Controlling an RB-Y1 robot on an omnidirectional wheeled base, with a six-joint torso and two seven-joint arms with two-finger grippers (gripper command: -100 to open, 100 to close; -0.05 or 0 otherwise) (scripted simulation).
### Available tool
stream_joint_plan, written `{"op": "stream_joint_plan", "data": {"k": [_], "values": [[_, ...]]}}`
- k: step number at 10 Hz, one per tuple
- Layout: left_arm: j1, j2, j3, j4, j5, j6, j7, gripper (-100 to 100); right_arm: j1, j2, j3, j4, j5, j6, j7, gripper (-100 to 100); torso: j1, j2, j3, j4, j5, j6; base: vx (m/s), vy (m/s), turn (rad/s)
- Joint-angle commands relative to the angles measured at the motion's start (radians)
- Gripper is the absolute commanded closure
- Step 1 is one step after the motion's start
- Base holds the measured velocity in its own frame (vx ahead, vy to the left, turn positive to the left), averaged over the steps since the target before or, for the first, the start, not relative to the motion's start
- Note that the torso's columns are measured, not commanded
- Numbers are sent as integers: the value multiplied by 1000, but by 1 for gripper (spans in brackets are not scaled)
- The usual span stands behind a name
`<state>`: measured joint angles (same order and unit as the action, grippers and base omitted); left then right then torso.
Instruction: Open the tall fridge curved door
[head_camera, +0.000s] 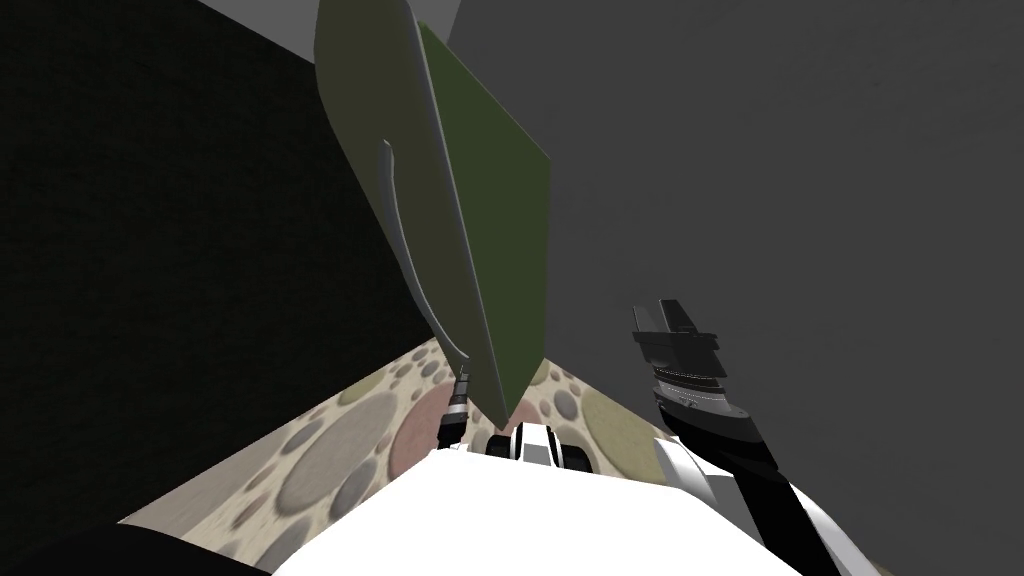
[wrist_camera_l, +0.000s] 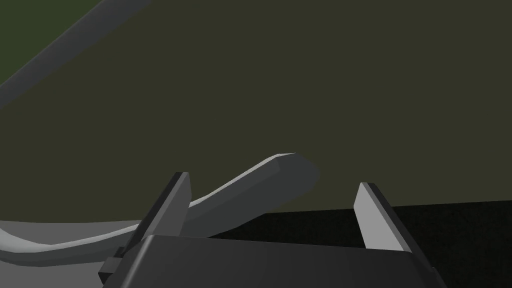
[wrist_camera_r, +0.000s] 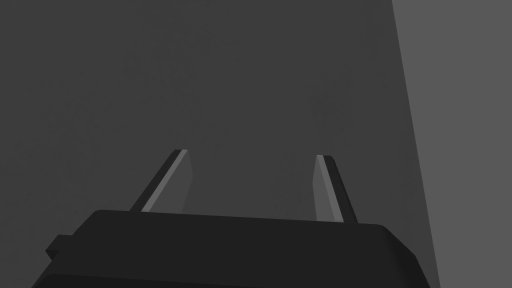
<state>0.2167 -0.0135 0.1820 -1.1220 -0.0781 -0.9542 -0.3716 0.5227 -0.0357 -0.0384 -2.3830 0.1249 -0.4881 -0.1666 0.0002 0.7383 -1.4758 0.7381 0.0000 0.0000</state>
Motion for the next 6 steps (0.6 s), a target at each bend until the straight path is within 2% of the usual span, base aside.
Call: {"op": "stream_joint_plan", "data": {"k": [1, 2, 3, 5, 6], "values": [[-28, 12, 4, -18, 2, 48, 5, -100, 0, 0, 0, 0, 0, 0, 0, 0, -1, 0, 0, 0, 0, 0, -10, -17, 30], [-19, 10, 3, -9, 1, 32, 5, -100, 0, 0, 0, 0, 0, 0, 0, 0, 0, -3, -2, 1, -1, 1, -9, -9, 4], [-2, 2, 1, -1, 0, 6, 2, 100, 0, 0, 0, 0, 0, 0, 0, 0, 1, -3, -2, 0, 0, 1, 2, 8, -43], [24, -8, -3, 15, -1, -36, -2, 100, 0, 0, 0, 0, 0, 0, 0, 0, 3, -3, -2, -1, 1, 0, -2, 16, -25], [15, -4, -2, 11, -1, -20, 0, 100, 0, 0, 0, 0, 0, 0, 0, 0, 2, -2, -1, 0, 1, 0, 0, 9, -3]]}}
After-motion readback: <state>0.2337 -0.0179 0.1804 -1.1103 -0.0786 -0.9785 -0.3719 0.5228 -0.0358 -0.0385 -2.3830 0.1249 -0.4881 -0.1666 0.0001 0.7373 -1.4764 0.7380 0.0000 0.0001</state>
